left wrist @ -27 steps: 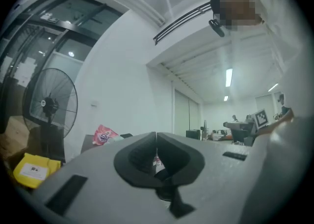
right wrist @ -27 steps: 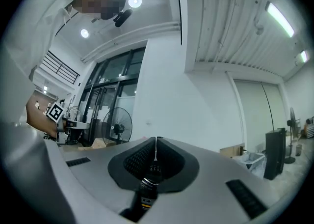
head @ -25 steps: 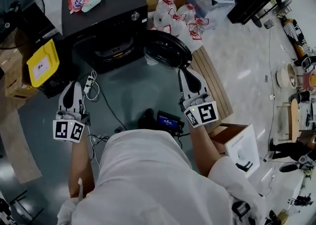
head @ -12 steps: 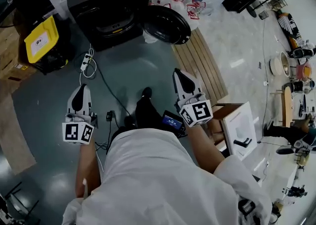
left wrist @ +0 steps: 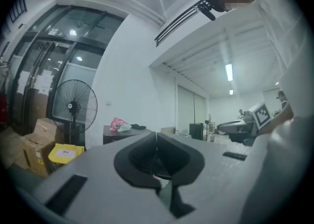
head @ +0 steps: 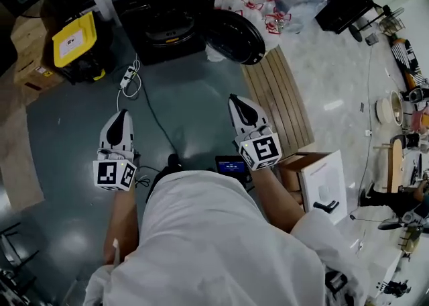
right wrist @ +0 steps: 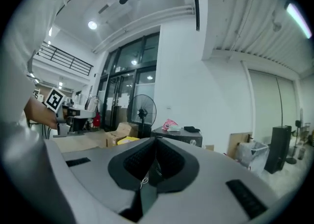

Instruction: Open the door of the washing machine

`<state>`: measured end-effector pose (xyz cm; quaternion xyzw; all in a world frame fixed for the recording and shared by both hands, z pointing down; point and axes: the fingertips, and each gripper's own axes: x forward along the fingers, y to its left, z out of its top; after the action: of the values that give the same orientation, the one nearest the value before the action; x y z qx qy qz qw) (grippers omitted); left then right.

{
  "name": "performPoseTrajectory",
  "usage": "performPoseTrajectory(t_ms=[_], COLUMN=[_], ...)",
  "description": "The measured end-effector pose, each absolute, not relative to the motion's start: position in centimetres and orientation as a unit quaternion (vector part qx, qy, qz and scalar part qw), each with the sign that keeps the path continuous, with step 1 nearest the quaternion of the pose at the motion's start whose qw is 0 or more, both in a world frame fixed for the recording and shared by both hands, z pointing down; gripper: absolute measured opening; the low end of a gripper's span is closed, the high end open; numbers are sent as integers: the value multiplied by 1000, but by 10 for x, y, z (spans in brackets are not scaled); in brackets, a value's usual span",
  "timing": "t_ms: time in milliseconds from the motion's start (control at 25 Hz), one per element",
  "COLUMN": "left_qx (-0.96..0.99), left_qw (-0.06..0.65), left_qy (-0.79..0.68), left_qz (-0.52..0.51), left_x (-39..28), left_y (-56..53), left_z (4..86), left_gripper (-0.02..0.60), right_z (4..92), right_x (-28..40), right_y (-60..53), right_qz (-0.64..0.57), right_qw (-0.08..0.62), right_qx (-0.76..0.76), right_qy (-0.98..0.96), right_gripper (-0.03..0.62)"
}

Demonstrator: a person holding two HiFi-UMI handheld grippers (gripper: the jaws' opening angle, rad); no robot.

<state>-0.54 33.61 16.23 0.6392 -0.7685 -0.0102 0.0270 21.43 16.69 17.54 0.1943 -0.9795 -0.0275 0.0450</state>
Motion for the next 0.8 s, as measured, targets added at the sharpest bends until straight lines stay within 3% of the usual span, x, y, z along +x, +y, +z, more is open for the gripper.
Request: performPoseTrajectory(t_ms=[400,800], left_qx=[625,611], left_qw=[50,69], left_qy=[-779,-787], left_qz=[10,49], left_x=[91,102], left_y=[343,366], left_z=[175,193], left_gripper=[10,11], right_z=[188,196], right_x=[309,296], right_y=[161,172], right_qz=[-5,-36], right_qw=[35,31], right_qx=[180,151], right_qy=[-983,-987], right_gripper=[32,32])
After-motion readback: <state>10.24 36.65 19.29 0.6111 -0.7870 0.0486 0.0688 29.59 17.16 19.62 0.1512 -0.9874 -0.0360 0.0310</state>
